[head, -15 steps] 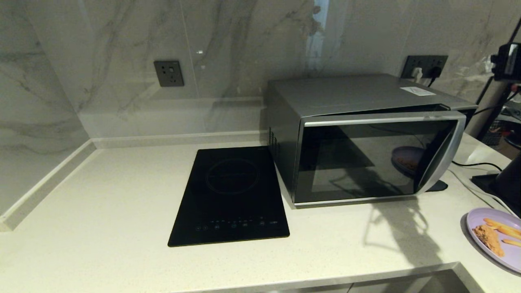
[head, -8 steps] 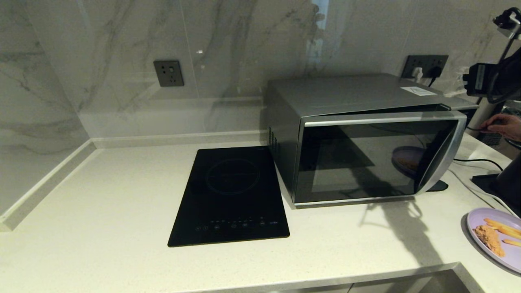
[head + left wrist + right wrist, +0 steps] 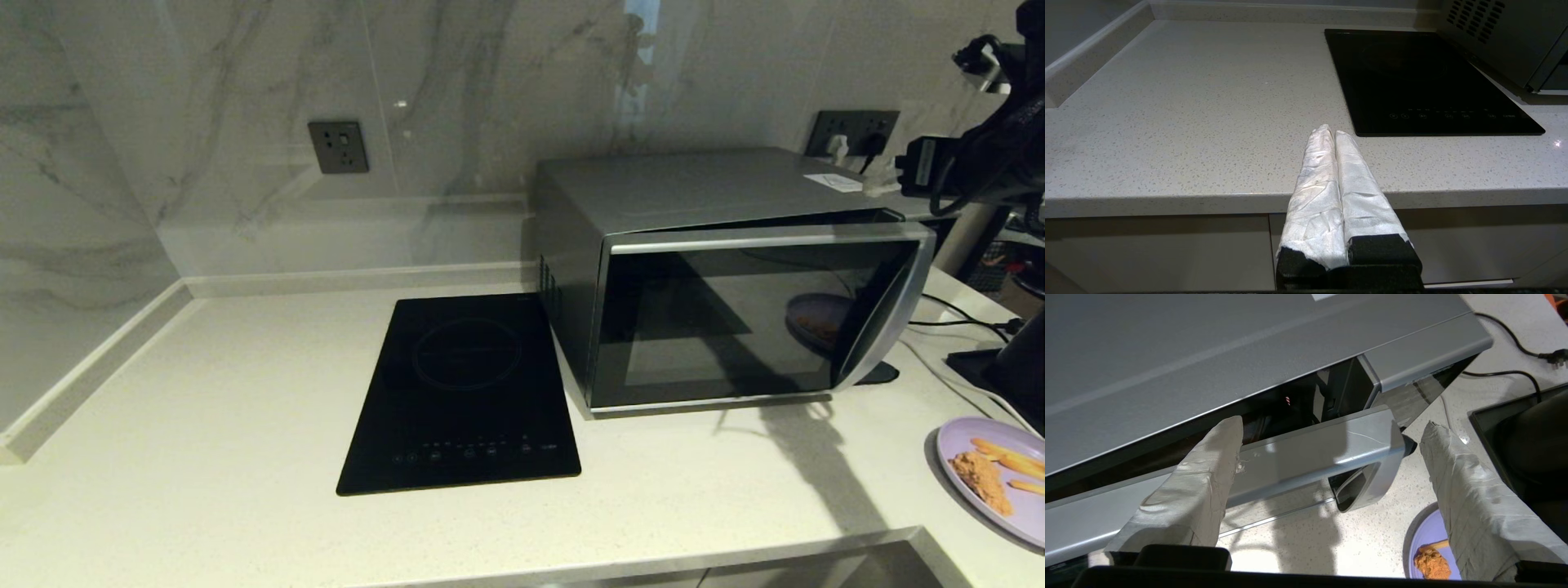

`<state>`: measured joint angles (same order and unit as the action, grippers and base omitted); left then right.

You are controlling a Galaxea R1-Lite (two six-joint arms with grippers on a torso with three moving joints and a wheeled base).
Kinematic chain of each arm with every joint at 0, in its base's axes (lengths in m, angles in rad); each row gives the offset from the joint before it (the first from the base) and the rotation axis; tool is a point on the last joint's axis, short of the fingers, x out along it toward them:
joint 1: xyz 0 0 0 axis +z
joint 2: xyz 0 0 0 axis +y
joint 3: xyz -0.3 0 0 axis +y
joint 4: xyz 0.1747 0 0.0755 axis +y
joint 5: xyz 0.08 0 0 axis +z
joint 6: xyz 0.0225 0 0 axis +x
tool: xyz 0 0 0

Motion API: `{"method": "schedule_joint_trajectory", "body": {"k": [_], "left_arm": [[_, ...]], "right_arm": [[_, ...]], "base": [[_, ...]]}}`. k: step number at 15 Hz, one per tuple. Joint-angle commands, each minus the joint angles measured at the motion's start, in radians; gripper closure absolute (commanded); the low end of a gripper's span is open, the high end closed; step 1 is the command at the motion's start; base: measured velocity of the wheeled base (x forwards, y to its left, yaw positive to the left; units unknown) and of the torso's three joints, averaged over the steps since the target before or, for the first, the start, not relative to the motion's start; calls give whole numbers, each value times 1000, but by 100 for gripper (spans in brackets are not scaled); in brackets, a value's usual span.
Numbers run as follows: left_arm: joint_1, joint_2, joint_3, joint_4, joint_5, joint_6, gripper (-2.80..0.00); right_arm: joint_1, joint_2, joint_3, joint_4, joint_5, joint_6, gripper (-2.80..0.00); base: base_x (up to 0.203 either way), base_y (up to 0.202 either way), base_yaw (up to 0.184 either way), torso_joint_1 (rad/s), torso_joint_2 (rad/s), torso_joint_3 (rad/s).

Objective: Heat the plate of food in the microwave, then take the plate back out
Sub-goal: Open the microwave oven

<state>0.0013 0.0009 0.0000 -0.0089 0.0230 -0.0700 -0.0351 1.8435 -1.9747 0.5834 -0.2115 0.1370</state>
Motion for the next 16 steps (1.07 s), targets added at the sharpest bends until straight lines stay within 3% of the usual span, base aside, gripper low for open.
{"method": "schedule_joint_trajectory", "body": {"k": [1,7,8,9,16], "left_arm": [[0,1,0,0,0,-1,0],[0,1,0,0,0,-1,0],[0,1,0,0,0,-1,0],[0,1,0,0,0,-1,0],[0,1,0,0,0,-1,0]], "right_arm": [[0,30,0,-15,-3,0,-280],[0,45,0,-43,-5,-4,-280],[0,45,0,-45,-6,-4,-126],[0,45,0,-47,-7,-2,0],[0,61,0,-48,-1,-2,0]], "base": [[0,0,0,0,0,0],[0,0,0,0,0,0],[0,0,0,0,0,0],[0,0,0,0,0,0],[0,0,0,0,0,0]]}}
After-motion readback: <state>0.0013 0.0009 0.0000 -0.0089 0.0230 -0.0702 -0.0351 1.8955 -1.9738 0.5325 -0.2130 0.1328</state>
